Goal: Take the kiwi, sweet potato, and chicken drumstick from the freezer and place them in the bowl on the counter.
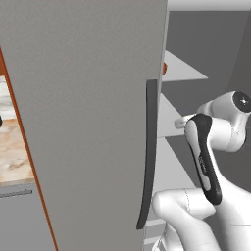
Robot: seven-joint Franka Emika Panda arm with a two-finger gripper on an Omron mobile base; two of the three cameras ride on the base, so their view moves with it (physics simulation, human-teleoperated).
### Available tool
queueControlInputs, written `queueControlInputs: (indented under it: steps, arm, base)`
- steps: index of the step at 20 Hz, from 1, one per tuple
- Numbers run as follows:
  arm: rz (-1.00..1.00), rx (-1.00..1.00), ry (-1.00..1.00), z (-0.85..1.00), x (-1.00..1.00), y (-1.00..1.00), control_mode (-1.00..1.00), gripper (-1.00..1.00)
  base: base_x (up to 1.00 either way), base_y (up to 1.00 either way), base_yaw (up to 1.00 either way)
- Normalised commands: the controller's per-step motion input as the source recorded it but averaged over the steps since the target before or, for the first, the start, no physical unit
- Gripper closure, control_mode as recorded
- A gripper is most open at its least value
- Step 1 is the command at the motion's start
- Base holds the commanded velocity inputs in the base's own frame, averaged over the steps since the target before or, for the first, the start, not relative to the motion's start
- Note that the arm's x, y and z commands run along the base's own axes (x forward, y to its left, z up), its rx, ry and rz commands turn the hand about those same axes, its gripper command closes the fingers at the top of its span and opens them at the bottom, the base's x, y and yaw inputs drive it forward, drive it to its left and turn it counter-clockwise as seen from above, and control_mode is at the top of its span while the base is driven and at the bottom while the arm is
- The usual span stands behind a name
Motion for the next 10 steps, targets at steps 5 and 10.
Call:
queueControlInputs:
  steps: [5,10]
  arm:
    - [-0.08,-0.01,0.06,0.7,-0.8,0.17,-1.0,1.0]
    - [-0.08,0.0,0.09,0.66,-0.8,0.11,-1.0,1.0]
  base:
    - [0.0,0.0,0.0]
    - [0.0,0.0,0.0]
